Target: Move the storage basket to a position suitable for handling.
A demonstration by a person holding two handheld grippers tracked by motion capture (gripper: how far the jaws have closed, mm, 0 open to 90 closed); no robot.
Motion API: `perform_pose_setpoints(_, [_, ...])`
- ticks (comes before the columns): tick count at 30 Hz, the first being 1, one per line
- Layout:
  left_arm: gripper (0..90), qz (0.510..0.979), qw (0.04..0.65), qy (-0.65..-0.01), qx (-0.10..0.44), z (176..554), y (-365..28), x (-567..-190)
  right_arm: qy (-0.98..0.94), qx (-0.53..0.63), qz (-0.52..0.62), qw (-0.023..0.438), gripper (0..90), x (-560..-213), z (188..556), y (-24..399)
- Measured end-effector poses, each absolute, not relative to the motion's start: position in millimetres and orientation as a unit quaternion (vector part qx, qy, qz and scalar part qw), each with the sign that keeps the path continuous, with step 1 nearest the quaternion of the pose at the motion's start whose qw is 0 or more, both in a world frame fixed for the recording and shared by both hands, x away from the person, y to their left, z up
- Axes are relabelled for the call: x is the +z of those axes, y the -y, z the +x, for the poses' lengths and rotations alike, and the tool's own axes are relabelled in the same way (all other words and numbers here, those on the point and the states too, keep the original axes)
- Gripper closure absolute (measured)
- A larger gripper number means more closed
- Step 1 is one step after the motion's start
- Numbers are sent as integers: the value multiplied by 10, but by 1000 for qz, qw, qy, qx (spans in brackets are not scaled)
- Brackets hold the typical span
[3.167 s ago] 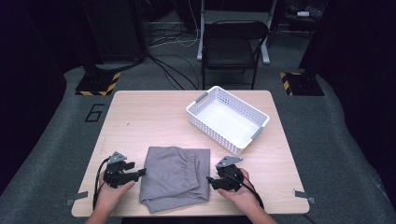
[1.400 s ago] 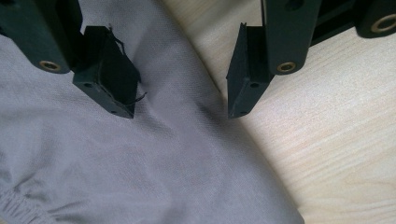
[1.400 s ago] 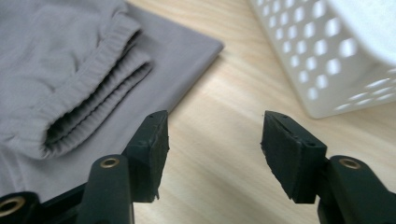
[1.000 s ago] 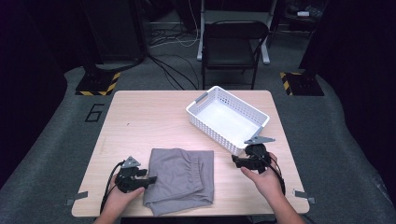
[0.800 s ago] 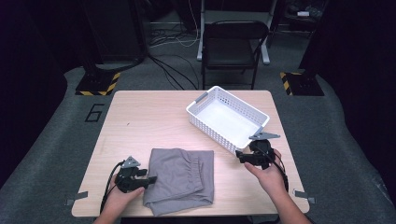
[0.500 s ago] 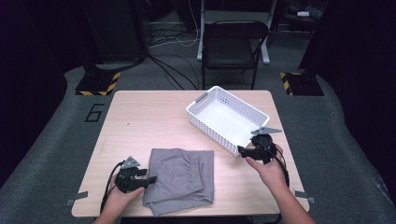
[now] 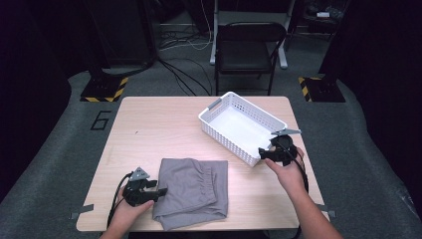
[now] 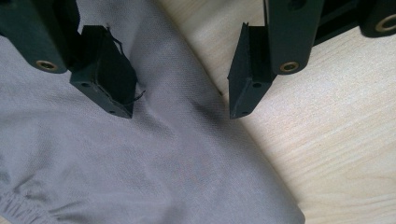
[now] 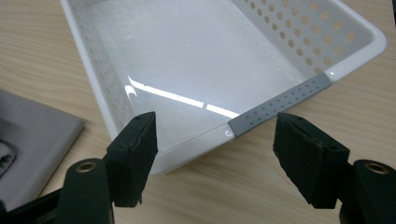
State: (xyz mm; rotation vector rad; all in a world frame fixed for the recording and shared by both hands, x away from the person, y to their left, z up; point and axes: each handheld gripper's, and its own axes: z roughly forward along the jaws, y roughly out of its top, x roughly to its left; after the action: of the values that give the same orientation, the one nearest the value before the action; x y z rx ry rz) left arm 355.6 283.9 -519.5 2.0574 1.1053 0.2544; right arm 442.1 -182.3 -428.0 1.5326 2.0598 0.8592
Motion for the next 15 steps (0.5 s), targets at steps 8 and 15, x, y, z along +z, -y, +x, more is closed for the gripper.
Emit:
perform_pose_setpoints(8, [418,808,386,-434,99,3557,-2840,-5195,-733,304,572,207,300,-4354,4544,1898])
perform_pose_setpoints(15, [417,806,388,-436,99,3556,-2837,-5198,-733,302,578,194,301,-4404,4627,1901])
